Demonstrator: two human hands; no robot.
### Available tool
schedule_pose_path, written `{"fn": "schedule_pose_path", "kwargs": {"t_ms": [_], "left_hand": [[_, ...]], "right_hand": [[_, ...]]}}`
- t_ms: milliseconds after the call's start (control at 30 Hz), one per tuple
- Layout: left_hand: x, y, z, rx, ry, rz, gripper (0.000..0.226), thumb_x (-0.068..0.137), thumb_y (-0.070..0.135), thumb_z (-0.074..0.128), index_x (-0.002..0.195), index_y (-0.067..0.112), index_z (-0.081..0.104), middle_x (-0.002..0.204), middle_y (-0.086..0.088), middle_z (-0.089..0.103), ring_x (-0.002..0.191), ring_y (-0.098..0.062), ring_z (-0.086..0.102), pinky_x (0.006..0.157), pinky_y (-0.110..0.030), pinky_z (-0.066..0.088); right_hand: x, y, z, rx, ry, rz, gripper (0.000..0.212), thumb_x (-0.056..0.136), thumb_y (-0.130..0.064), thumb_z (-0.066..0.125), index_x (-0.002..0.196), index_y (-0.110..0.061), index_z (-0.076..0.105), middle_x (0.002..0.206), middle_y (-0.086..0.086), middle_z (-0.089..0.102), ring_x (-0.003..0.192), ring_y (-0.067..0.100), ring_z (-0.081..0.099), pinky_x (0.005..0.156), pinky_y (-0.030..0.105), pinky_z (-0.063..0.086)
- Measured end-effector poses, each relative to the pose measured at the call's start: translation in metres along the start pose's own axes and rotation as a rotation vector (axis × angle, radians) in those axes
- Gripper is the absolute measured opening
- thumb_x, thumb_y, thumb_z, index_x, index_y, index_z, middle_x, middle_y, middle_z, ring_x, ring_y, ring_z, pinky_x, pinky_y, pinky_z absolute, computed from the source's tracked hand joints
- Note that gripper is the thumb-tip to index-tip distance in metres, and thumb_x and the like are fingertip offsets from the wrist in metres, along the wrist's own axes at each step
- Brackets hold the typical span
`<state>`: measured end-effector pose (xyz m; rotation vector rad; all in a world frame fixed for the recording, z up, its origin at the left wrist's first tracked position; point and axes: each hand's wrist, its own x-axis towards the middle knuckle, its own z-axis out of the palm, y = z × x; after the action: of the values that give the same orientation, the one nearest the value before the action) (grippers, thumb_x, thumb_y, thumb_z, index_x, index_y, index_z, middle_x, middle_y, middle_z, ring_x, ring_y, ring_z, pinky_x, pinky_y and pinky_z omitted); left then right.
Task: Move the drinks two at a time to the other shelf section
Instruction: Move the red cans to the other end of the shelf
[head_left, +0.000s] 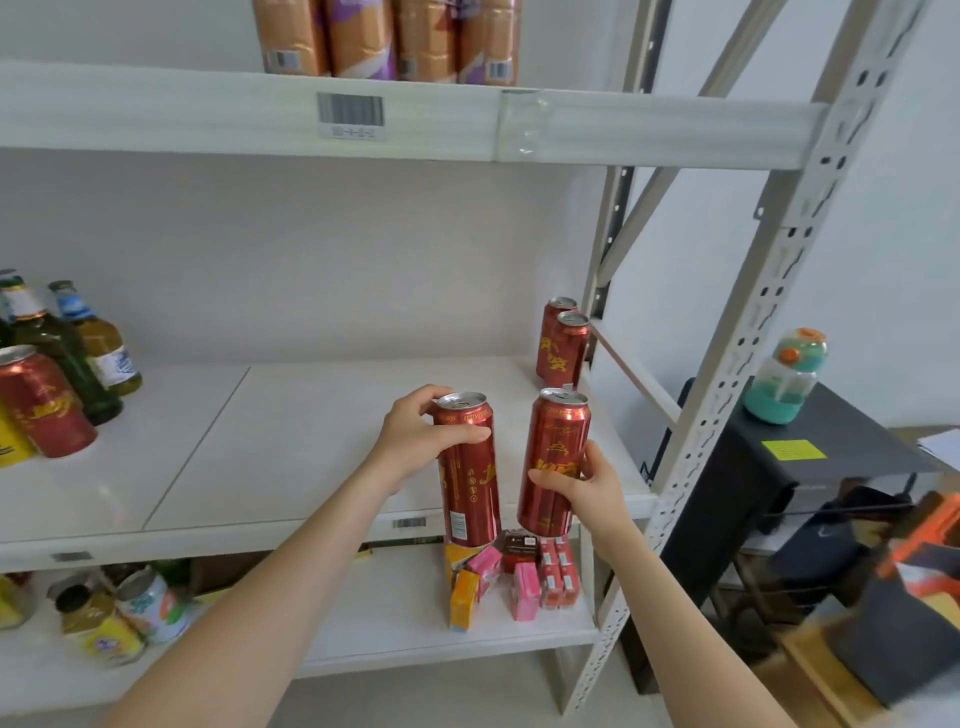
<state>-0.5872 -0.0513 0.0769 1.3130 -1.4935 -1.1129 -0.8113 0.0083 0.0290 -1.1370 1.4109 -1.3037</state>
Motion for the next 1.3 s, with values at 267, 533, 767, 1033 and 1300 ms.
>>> {"fn": "schedule_pose_path", "kwargs": {"t_ms": [267,533,767,1033,1300], "left_hand": [[0.072,0.007,0.047,0.03,0.011,0.019,0.062,0.039,0.047,0.092,0.096,0.042,0.067,0.111,0.01,0.068,0.106,-0.019,0.065,0.09,-0.047,0.056],[0.123,0.013,0.076,0.078,0.033,0.086,0.063,0.043,0.044,0.091,0.101,0.034,0.067,0.11,0.006,0.068,0.103,-0.015,0.065,0.085,-0.036,0.056],[0.152,0.008,0.099,0.096,0.056,0.108,0.065,0.042,0.046,0.09,0.102,0.034,0.067,0.107,0.007,0.069,0.1,-0.016,0.066,0.087,-0.039,0.057],[0.169,-0.001,0.111,0.09,0.079,0.112,0.059,0.046,0.036,0.093,0.099,0.036,0.067,0.104,0.005,0.069,0.094,-0.015,0.069,0.085,-0.044,0.059],[0.178,-0.007,0.108,0.115,0.083,0.131,0.058,0.05,0.031,0.094,0.102,0.035,0.066,0.105,0.006,0.07,0.095,-0.012,0.068,0.082,-0.033,0.057]], "right_hand": [[0.065,0.003,-0.037,0.02,0.028,-0.017,0.054,0.071,-0.016,0.084,0.113,-0.029,0.053,0.109,-0.004,0.066,0.101,0.014,0.063,0.08,0.032,0.051],[0.133,0.012,-0.058,0.012,0.03,-0.005,0.063,0.07,-0.02,0.085,0.123,-0.027,0.051,0.115,-0.005,0.065,0.105,0.015,0.061,0.085,0.034,0.048],[0.176,0.021,-0.069,0.011,-0.009,-0.027,0.064,0.069,-0.014,0.085,0.123,-0.021,0.052,0.114,-0.001,0.066,0.104,0.017,0.063,0.086,0.034,0.053],[0.21,0.035,-0.072,-0.019,-0.031,-0.025,0.068,0.067,-0.017,0.087,0.123,-0.028,0.049,0.114,-0.008,0.062,0.102,0.01,0.06,0.082,0.03,0.048],[0.226,0.042,-0.067,-0.027,-0.058,-0.053,0.072,0.067,-0.016,0.087,0.127,-0.023,0.048,0.118,-0.005,0.061,0.105,0.014,0.06,0.085,0.03,0.048]]}}
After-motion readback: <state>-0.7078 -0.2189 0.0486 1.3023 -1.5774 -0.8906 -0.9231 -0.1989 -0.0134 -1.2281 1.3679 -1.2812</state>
